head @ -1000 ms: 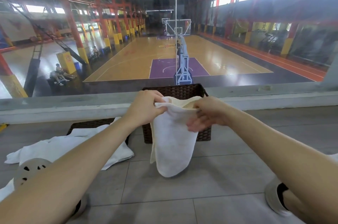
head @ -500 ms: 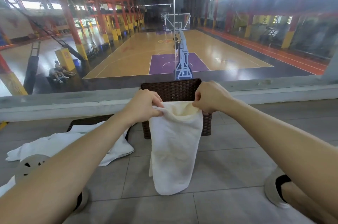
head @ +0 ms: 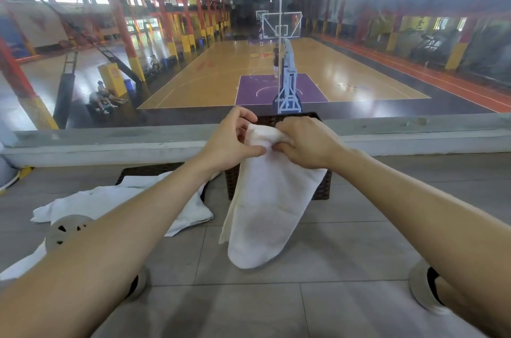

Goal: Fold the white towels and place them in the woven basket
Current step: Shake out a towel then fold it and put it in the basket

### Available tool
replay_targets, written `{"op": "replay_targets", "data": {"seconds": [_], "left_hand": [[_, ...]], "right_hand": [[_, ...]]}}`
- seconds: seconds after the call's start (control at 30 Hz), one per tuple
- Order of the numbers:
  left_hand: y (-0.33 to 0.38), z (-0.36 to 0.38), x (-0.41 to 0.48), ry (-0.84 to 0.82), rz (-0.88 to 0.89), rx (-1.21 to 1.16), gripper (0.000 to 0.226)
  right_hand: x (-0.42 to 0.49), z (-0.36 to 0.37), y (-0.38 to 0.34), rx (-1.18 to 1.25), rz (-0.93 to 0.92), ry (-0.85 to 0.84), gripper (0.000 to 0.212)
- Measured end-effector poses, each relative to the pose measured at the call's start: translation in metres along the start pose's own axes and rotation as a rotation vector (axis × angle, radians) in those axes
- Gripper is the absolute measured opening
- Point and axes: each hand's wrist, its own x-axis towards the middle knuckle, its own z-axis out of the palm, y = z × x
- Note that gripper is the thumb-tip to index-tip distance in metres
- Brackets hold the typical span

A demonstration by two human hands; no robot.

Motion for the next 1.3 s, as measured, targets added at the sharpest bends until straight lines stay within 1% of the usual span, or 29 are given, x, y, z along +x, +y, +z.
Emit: {"op": "replay_targets", "data": {"seconds": [0.03,0.1,0.17,0.2,0.23,0.3,0.33,0.37,0.4,0.43,0.47,0.53,0.57,0.6,0.63,0.7,0.8,0.83,0.87,0.9,0.97,1.0,1.07,1.1,1.17,1.23,1.3], "left_hand": [[-0.014,0.000,-0.005,-0.031,-0.079,-0.008,0.077],[-0.043,0.009,-0.022,-0.117,-0.224,0.053,0.097],[-0.074,0.027,-0.041,-0.173,-0.285,0.118,0.103],[-0.090,0.036,-0.050,-0.180,-0.298,0.127,0.099],[-0.105,0.043,-0.057,-0.188,-0.309,0.126,0.088],[-0.127,0.052,-0.075,-0.248,-0.347,0.182,0.054],[-0.137,0.053,-0.081,-0.288,-0.342,0.229,0.047],[-0.143,0.050,-0.084,-0.316,-0.326,0.275,0.042],[-0.145,0.046,-0.086,-0.318,-0.323,0.307,0.031],[-0.149,0.039,-0.084,-0.284,-0.332,0.324,0.019],[-0.152,0.030,-0.080,-0.233,-0.340,0.331,0.021],[-0.152,0.011,-0.064,-0.110,-0.316,0.354,0.037],[-0.151,0.004,-0.056,-0.086,-0.279,0.391,0.041],[-0.146,-0.001,-0.049,-0.100,-0.238,0.435,0.039],[-0.146,-0.004,-0.043,-0.141,-0.210,0.481,0.035],[-0.154,-0.003,-0.036,-0.212,-0.180,0.546,0.030],[-0.217,0.009,-0.046,-0.356,-0.265,0.759,0.022],[-0.243,0.018,-0.058,-0.357,-0.328,0.832,0.019],[-0.264,0.030,-0.070,-0.309,-0.387,0.851,0.019],[-0.277,0.047,-0.083,-0.231,-0.415,0.835,0.024],[-0.281,0.093,-0.104,-0.118,-0.343,0.810,0.040],[-0.275,0.120,-0.112,-0.113,-0.275,0.804,0.047],[-0.263,0.173,-0.128,-0.208,-0.151,0.809,0.058],[-0.261,0.193,-0.136,-0.280,-0.129,0.832,0.063],[-0.273,0.213,-0.153,-0.394,-0.181,0.858,0.070],[-0.298,0.208,-0.166,-0.382,-0.160,0.883,0.070],[-0.319,0.192,-0.165,-0.380,-0.115,0.930,0.069]], "right_hand": [[0.000,-0.003,-0.001,0.005,-0.009,0.033,0.026],[0.001,-0.007,-0.003,-0.016,-0.007,0.070,0.028],[0.003,-0.011,-0.002,-0.038,-0.003,0.100,0.029],[0.003,-0.014,0.000,-0.042,0.002,0.114,0.029],[0.002,-0.016,0.002,-0.038,0.008,0.130,0.027],[-0.001,-0.022,0.008,-0.050,0.038,0.159,0.025],[-0.004,-0.025,0.013,-0.063,0.068,0.166,0.026],[-0.007,-0.026,0.021,-0.070,0.117,0.161,0.029],[-0.011,-0.027,0.032,-0.069,0.188,0.150,0.031],[-0.018,-0.025,0.045,-0.050,0.267,0.139,0.032],[-0.025,-0.019,0.061,-0.013,0.349,0.128,0.034],[-0.041,0.001,0.095,0.097,0.513,0.129,0.038],[-0.051,0.018,0.113,0.165,0.597,0.126,0.043],[-0.061,0.036,0.129,0.219,0.675,0.115,0.047],[-0.071,0.057,0.142,0.257,0.747,0.088,0.050],[-0.097,0.104,0.162,0.298,0.883,-0.027,0.054],[-0.155,0.198,0.186,0.200,1.023,-0.286,0.062],[-0.176,0.226,0.189,0.148,1.052,-0.396,0.068],[-0.194,0.252,0.190,0.083,1.058,-0.474,0.071],[-0.206,0.270,0.185,0.039,1.054,-0.495,0.068],[-0.219,0.296,0.170,-0.029,0.909,-0.372,0.062],[-0.222,0.306,0.163,-0.068,0.799,-0.312,0.063],[-0.223,0.319,0.149,-0.092,0.632,-0.270,0.067],[-0.222,0.326,0.143,-0.097,0.575,-0.301,0.070],[-0.220,0.343,0.130,-0.089,0.512,-0.436,0.075],[-0.218,0.356,0.122,-0.085,0.482,-0.488,0.079],[-0.211,0.358,0.121,-0.076,0.431,-0.478,0.081]]}}
